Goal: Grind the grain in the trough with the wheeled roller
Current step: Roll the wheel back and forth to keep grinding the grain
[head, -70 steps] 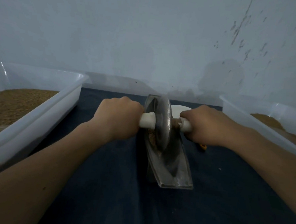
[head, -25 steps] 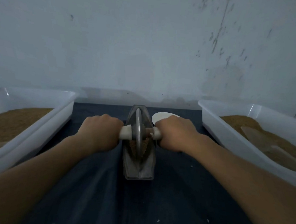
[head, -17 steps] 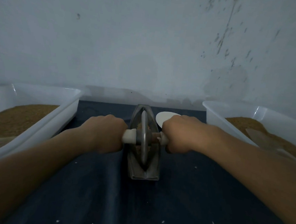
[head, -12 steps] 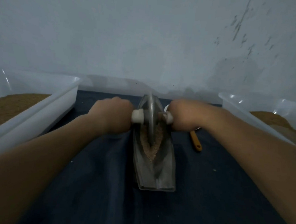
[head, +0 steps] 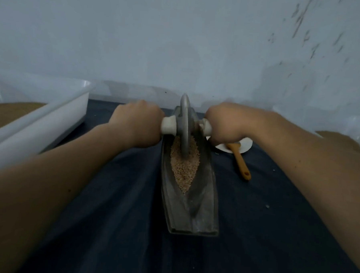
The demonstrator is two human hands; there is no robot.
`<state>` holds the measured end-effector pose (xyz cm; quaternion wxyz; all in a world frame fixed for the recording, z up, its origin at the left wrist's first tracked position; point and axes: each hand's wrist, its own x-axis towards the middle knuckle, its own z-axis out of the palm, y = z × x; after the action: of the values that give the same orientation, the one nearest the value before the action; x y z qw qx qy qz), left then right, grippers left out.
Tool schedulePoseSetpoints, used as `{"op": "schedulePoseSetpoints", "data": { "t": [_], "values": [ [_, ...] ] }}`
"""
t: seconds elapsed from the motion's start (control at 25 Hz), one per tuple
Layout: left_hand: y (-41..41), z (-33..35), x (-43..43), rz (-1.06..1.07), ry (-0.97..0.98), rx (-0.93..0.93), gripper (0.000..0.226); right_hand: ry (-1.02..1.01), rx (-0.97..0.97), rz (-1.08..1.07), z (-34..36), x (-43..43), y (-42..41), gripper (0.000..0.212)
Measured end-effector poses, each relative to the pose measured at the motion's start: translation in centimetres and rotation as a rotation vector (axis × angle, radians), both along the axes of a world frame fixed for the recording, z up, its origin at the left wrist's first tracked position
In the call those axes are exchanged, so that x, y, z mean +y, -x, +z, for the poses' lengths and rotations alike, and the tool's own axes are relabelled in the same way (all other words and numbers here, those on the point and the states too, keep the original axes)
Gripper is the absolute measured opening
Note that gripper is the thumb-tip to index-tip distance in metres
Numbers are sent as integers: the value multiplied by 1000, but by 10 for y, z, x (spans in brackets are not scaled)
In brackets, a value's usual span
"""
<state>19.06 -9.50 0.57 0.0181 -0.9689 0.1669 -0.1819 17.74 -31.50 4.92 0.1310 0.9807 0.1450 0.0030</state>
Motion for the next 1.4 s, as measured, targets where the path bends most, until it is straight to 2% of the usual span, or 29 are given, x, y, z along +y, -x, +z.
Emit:
{"op": "schedulePoseSetpoints", "data": {
  "t": [0.2, 0.32, 0.44, 0.6, 0.76, 0.96, 1.08, 1.2, 1.32, 1.4],
  "values": [
    [53, 29, 3, -99, -111, 352, 24, -46, 124, 14, 1, 1, 63, 13],
    [69, 38, 5, -130, -152, 514, 18, -105, 201, 17, 0, -8, 90, 13],
    [59, 38, -2, -135, -183, 429, 18, -188, 174, -4, -8, -12, 84, 14],
    [17, 34, -14, -139, -237, 321, 18, -153, -41, 7, -23, -16, 39, 20],
    [-9, 32, -16, -95, -227, 157, 24, -201, -227, 4, -40, -22, 7, 25],
    [19, 25, -9, -115, -246, -50, 13, -251, -365, -26, -47, -18, 38, 24],
    [52, 24, 9, -125, -240, 40, 19, -193, -370, 37, -40, -21, 76, 19],
    [75, 26, 29, -76, -230, 177, 27, -106, -536, 154, -36, -24, 108, 23],
    [65, 20, 27, -59, -219, 146, 19, -137, -441, 82, -34, -21, 98, 22],
    [44, 13, 14, -18, -205, 15, 15, -153, -345, -43, -36, -17, 67, 18]
  ]
}}
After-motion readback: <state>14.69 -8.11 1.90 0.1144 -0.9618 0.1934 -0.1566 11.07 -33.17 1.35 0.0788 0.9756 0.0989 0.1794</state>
